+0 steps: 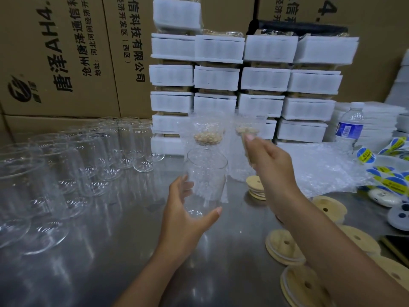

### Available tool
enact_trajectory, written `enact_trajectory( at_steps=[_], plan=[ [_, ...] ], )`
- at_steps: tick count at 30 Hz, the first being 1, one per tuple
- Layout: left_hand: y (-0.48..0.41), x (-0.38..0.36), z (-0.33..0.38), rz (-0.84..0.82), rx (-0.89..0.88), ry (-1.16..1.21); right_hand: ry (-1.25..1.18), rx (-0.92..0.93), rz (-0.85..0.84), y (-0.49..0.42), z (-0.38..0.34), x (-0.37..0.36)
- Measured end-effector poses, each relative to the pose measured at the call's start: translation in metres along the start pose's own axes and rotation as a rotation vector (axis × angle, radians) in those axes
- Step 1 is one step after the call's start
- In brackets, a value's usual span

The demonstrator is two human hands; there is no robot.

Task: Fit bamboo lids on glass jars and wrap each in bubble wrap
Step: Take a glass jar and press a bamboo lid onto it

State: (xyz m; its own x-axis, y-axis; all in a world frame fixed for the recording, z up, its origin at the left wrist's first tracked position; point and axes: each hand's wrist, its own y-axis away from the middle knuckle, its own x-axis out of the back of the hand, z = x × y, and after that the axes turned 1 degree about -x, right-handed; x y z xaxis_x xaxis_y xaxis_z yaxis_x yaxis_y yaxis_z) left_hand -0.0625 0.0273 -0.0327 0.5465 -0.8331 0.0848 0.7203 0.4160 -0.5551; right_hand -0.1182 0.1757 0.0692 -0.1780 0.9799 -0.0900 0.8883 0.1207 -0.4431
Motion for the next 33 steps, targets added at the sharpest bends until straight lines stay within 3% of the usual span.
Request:
enact_trajectory(
  at_steps=[3, 6, 24, 33],
  plan=[
    [0.002, 0.001, 0.000, -0.019, -0.034, -0.049, -0.126, 0.064, -0.138, 0.011, -0.015, -0.011],
    [0.004, 0.003, 0.000, -0.062, -0.088, -0.126, -0.077, 0.089, -0.213, 0.022, -0.013, -0.018],
    [0.010, 0.009, 0.015, -0.105, -0.105, -0.238, 0.037, 0.108, -0.166, 0.044, 0.012, -0.023],
    [0.012, 0.011, 0.017, -0.096, -0.071, -0.161, 0.139, 0.161, -0.102, 0.047, 0.009, -0.035]
  ],
)
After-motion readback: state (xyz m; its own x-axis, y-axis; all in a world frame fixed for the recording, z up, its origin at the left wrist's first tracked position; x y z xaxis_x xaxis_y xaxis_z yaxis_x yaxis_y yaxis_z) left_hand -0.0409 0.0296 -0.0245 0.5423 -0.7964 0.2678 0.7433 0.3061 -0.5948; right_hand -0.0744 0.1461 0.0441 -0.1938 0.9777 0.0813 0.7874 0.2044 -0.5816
